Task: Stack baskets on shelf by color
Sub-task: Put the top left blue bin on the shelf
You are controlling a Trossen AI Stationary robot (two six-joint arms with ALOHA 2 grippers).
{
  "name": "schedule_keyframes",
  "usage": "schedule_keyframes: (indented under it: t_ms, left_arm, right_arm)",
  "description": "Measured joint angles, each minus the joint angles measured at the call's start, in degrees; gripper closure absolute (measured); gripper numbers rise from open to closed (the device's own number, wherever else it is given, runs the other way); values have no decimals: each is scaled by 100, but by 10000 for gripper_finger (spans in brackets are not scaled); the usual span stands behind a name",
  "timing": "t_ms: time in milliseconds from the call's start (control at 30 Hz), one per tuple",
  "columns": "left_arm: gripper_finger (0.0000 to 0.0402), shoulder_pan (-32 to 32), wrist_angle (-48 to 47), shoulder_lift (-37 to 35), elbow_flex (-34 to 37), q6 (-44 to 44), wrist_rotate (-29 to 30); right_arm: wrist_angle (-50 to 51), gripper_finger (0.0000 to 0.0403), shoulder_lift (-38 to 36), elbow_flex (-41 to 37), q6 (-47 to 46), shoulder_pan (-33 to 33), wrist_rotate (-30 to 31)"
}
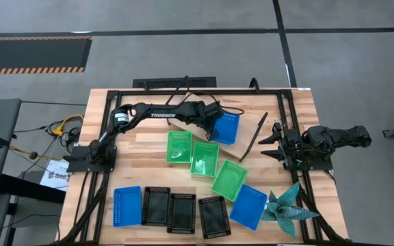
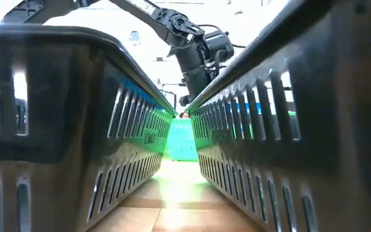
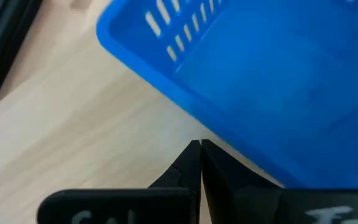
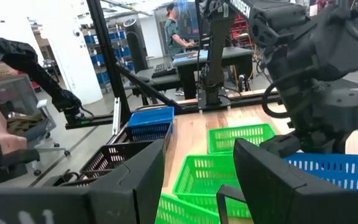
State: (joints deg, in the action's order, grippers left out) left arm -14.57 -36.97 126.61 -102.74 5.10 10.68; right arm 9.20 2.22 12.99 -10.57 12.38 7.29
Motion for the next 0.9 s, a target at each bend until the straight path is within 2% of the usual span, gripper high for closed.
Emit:
schedule_keyframes:
  t_ms: [400,633,900]
  left_arm:
    - [401,37,276,0,-308,-161,-147]
    - [401,39,550,0,-332,-177,-636]
    - [401,111,806,0,-330,-321,-644]
  right_arm:
    - [24,188,-2,0,-4,-2,0]
    - [23,188,-2,0,-4,-2,0]
    - [30,188,-2,0,-1,-2,2]
